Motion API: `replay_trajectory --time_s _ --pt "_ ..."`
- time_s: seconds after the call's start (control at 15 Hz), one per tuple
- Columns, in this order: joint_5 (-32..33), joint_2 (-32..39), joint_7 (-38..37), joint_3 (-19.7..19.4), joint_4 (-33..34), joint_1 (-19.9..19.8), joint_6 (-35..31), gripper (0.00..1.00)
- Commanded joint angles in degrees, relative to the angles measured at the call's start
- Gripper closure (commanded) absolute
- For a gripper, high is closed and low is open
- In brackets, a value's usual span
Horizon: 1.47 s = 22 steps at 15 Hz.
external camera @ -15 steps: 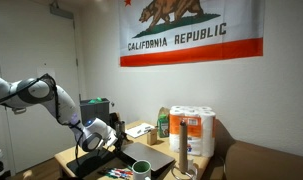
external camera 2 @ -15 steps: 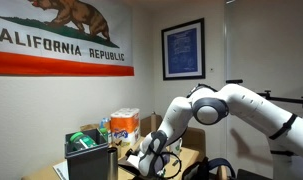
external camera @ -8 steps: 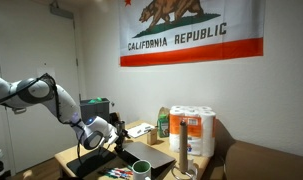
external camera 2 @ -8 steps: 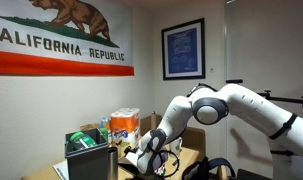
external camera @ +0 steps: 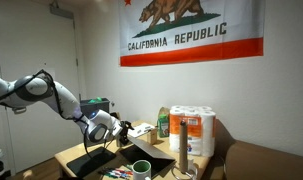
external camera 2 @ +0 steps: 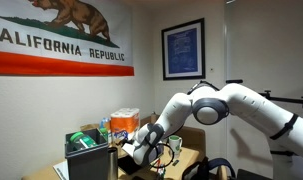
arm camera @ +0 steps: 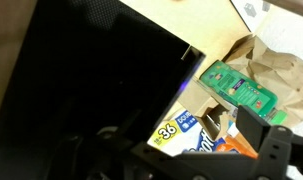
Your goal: Flip open the laptop
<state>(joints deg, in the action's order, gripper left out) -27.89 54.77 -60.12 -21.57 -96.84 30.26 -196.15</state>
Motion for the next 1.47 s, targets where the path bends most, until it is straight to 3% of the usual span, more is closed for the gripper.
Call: replay_trajectory --time_s 0.0,0.67,1.4 --pt "-0.57 -1.46 0.42 -4.37 3.25 1.7 3.55 0.0" --pt "-0.14 0.3 -2.17 -12.46 13.53 4.29 15.48 0.0" --pt "-0.35 4.11 -7.64 -15.19 23.81 1.02 14.22 0.0"
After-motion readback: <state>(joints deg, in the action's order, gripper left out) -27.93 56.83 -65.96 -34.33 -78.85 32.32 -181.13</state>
